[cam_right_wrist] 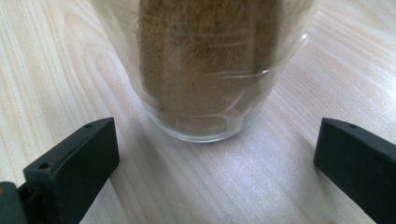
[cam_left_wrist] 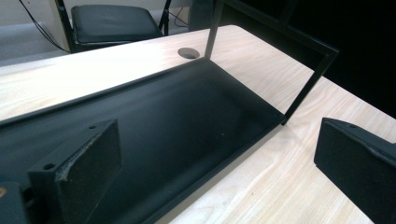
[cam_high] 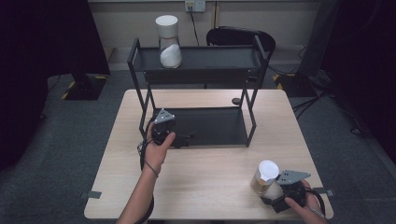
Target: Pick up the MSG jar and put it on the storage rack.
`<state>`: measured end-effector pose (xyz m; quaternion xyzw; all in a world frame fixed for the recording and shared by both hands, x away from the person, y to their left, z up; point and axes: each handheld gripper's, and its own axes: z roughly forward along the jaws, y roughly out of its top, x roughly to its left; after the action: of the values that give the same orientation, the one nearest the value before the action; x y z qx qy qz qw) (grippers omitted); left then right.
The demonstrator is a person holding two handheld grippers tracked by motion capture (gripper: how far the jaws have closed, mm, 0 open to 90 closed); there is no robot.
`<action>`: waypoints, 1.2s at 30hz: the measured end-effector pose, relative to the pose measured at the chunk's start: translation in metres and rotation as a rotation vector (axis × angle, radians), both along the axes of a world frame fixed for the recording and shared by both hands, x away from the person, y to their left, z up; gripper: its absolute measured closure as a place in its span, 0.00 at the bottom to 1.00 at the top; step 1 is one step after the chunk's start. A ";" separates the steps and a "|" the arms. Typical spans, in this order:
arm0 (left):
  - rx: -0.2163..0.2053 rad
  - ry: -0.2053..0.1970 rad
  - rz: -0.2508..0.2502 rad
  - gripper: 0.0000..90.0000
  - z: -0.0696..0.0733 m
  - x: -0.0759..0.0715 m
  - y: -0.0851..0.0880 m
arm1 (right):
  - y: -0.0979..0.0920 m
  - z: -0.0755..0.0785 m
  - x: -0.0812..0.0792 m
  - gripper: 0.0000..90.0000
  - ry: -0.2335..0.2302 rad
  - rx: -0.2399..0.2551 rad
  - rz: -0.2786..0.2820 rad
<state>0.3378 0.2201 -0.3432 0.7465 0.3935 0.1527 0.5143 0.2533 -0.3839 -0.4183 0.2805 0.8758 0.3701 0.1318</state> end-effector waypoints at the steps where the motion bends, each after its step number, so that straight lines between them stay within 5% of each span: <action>1: -0.002 0.002 0.000 0.01 -0.002 -0.001 0.000 | 0.000 0.000 0.000 0.00 0.000 0.000 0.000; 8: -0.019 0.018 0.005 0.01 -0.015 -0.005 0.002 | 0.000 0.000 0.000 0.00 0.000 0.000 0.000; 36: 0.039 0.059 -0.003 0.01 -0.057 -0.030 0.005 | 0.000 0.000 0.000 0.00 0.000 0.000 0.000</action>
<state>0.3073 0.2249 -0.4005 0.7612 0.4043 0.1375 0.4881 0.2534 -0.3840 -0.4183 0.2803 0.8758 0.3701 0.1317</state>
